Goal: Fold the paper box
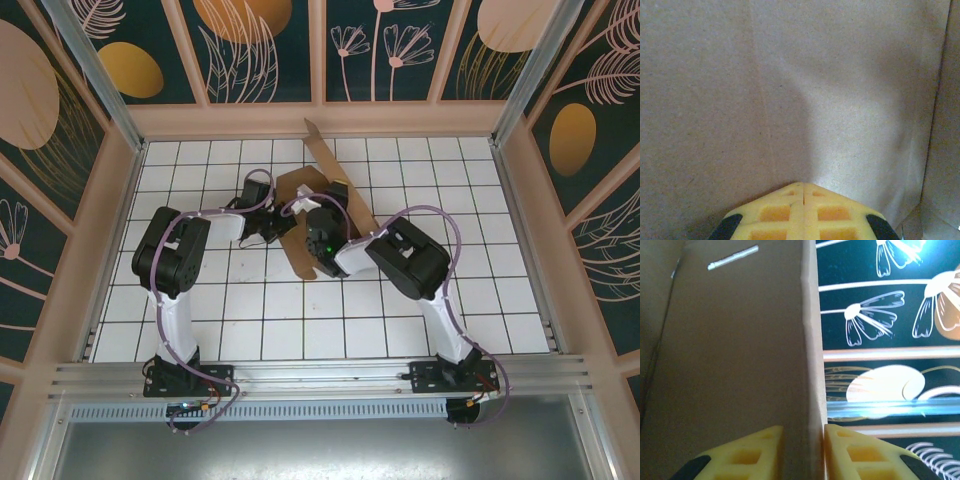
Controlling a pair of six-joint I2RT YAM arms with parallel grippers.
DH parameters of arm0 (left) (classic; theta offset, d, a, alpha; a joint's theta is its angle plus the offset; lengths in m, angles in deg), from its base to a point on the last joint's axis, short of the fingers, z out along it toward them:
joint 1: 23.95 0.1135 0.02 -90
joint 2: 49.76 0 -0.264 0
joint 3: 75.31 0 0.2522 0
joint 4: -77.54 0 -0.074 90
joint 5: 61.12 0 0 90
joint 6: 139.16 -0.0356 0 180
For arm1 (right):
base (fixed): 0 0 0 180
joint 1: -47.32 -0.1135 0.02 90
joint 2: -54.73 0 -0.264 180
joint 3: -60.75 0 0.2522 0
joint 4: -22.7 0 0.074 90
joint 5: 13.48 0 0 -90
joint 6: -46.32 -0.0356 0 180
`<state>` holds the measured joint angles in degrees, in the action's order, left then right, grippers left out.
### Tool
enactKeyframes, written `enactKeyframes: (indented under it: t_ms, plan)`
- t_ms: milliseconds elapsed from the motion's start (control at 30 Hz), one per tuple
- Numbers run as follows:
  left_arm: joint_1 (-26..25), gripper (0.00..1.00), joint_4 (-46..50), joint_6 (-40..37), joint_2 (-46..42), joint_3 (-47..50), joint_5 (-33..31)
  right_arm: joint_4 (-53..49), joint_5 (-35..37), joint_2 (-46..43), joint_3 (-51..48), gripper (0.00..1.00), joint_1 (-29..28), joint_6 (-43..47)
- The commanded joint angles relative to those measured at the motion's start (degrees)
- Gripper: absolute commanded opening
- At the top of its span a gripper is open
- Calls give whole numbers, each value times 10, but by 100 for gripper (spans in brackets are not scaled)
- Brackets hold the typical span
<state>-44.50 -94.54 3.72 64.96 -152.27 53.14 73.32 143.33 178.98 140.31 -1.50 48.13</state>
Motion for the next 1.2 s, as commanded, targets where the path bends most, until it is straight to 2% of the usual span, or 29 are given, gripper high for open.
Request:
enactKeyframes:
  t_ms: [0, 67, 167, 267, 333, 400, 467, 567, 600, 633, 667, 700, 733, 767, 800, 933, 967, 1000, 1033, 1167]
  plan:
    - [11, 0, -10, 5, -30, 7, 11, -135, -42, -67, -4, 34, -3, -145]
    - [20, 0, -37, -1, -59, 12, 26, -186, -62, -83, -14, 33, -1, -187]
    - [46, 2, -51, -5, -114, 12, 18, -166, -81, -97, -35, 27, 3, -183]
    - [69, 16, -75, 9, -149, 11, 28, -88, -106, -103, -69, 24, 6, -124]
    - [74, 30, -114, 25, -155, 6, 61, -11, -149, -116, -115, 24, 6, -73]
    - [74, 35, -160, 42, -142, -12, 103, 5, -173, -128, -137, 24, 11, -72]
    - [74, 37, -189, 56, -128, -24, 121, -28, -173, -135, -131, 25, 18, -105]
    - [73, 37, -128, 27, -95, -69, 112, -146, -159, -165, -81, 31, 42, -267]
    - [73, 35, -97, 17, -84, -81, 102, -282, -185, -189, -47, 40, 58, -397]
    - [72, 32, -77, 15, -76, -83, 92, -467, -255, -208, 11, 44, 86, -545]
    - [68, 30, -75, 17, -72, -78, 86, -587, -327, -214, 58, 47, 118, -634]
    - [61, 29, -69, 14, -67, -73, 78, -671, -392, -213, 105, 50, 149, -730]
    - [50, 28, -52, 6, -62, -76, 68, -720, -471, -213, 129, 57, 181, -785]
    - [40, 27, -35, -5, -57, -81, 60, -741, -543, -213, 135, 64, 211, -812]
    - [28, 27, -19, -17, -51, -86, 54, -753, -569, -208, 144, 72, 235, -842]
    - [-2, 26, 2, -32, -37, -89, 40, -814, -680, -167, 179, 77, 321, -850]
    - [-4, 26, 1, -30, -34, -87, 41, -820, -720, -158, 182, 84, 342, -853]
    - [-4, 26, 0, -28, -31, -84, 43, -823, -745, -146, 189, 96, 366, -861]
    - [-5, 27, 0, -29, -29, -81, 43, -828, -749, -135, 199, 99, 383, -867]
    - [-5, 27, -5, -30, -23, -65, 41, -866, -767, -69, 263, 99, 446, -879]
